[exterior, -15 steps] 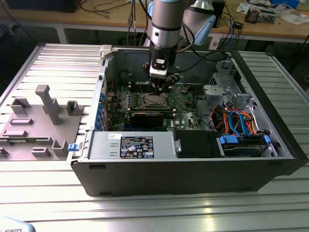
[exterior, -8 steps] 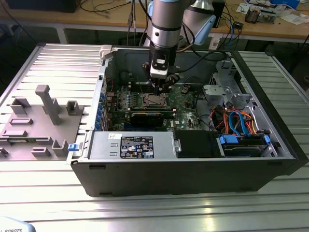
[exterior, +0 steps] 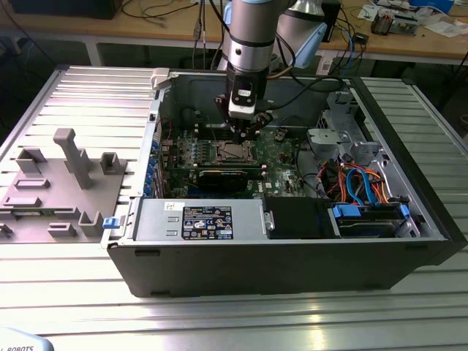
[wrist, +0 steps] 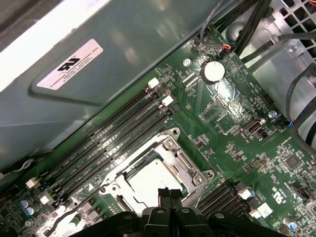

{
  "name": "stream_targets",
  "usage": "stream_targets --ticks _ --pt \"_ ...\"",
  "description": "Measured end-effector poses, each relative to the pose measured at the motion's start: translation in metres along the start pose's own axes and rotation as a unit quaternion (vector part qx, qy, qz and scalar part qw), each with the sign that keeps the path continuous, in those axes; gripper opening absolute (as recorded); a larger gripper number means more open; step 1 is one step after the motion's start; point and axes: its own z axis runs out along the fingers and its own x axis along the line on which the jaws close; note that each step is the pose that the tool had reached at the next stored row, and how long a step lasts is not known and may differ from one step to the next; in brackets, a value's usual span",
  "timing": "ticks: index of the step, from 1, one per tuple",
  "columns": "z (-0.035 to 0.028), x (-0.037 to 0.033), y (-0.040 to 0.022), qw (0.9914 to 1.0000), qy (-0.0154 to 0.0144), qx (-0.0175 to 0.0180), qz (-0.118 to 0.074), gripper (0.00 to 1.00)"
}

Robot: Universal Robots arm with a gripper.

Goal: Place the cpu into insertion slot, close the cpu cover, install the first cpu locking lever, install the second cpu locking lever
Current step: 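Install the first cpu locking lever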

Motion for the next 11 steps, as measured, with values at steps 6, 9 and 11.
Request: stream_targets --ticks 6,9,11 --pt "0.0 0.0 0.0 0.99998 -0.0003 -0.0001 -0.007 0.11" --pt "0.0 0.0 0.0 0.99995 -0.0004 -0.0001 -0.01 0.11" --pt "0.0 0.0 0.0 0.99992 -0.0005 -0.0002 -0.013 0.11"
